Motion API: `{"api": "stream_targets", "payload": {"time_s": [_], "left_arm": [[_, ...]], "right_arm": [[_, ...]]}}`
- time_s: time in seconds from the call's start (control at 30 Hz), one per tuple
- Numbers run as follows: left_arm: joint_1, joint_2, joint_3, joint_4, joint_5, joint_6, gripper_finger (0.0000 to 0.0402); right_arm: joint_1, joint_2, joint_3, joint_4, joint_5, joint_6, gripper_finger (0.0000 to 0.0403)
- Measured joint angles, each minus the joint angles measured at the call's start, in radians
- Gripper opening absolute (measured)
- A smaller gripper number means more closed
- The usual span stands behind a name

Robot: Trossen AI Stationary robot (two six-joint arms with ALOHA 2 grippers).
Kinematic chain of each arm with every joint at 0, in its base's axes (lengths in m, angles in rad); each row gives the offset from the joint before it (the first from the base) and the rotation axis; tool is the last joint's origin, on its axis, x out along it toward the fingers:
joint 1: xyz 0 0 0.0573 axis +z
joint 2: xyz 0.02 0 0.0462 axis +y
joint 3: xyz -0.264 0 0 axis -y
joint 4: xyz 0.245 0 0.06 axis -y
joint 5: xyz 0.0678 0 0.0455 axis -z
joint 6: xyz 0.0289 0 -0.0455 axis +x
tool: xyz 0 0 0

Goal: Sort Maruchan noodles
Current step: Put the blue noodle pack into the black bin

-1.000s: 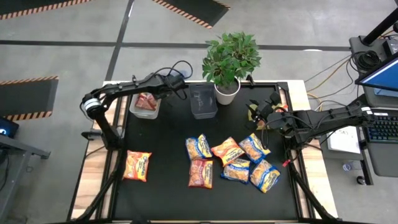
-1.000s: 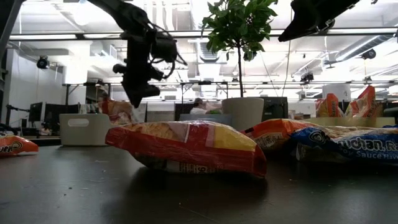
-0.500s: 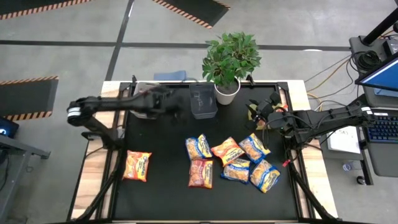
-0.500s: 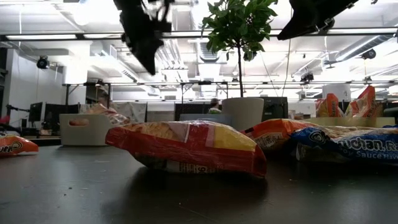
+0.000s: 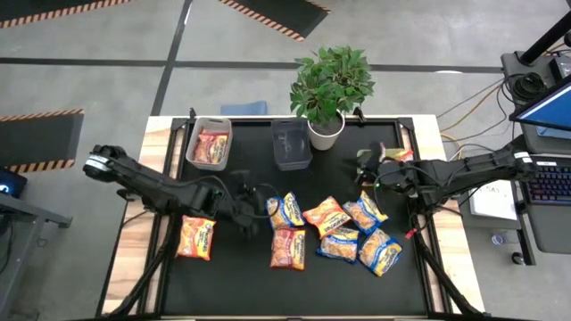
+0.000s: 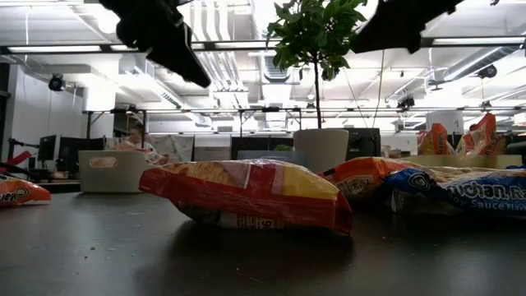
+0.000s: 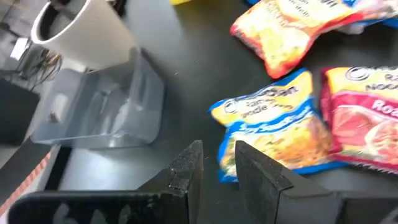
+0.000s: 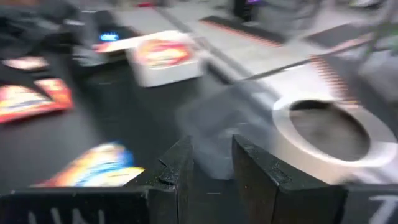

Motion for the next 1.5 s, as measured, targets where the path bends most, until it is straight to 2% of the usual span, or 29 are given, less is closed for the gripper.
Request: {"api": "stream_targets", "payload": {"time_s": [0.17, 0.27, 0.37, 0.57, 0.97, 1.2, 1.4, 1.5], "left_arm": [[-0.009, 0.003, -0.107, 0.172, 0.005, 0.0, 0.0078], [-0.008, 0.003, -0.156, 0.276, 0.04, 0.0, 0.0078], [-0.009, 0.008, -0.198, 0.348, 0.077, -0.006, 0.0078], [-0.009, 0.012, -0.28, 0.48, 0.077, -0.036, 0.0078], [-0.009, 0.012, -0.426, 0.806, 0.103, -0.065, 0.0078], [-0.009, 0.019, -0.442, 0.834, 0.123, -0.076, 0.0078], [-0.009, 0.126, -0.438, 0.896, 0.143, -0.073, 0.0077], [-0.009, 0.17, -0.438, 0.899, 0.143, -0.081, 0.0077]], "right_arm": [[0.001, 0.098, 0.0, 0.129, -0.224, 0.023, 0.01], [0.0, 0.168, 0.0, 0.178, -0.278, 0.057, 0.01], [0.0, 0.236, 0.0, 0.204, -0.296, 0.114, 0.01], [0.0, 0.345, 0.019, 0.198, -0.297, 0.219, 0.01], [-0.035, 0.494, 0.119, 0.189, -0.298, 0.271, 0.01], [-0.066, 0.585, 0.164, 0.173, -0.373, 0.271, 0.01], [-0.079, 0.657, 0.193, 0.166, -0.38, 0.286, 0.0102], [-0.092, 0.684, 0.213, 0.146, -0.409, 0.322, 0.0116]]}}
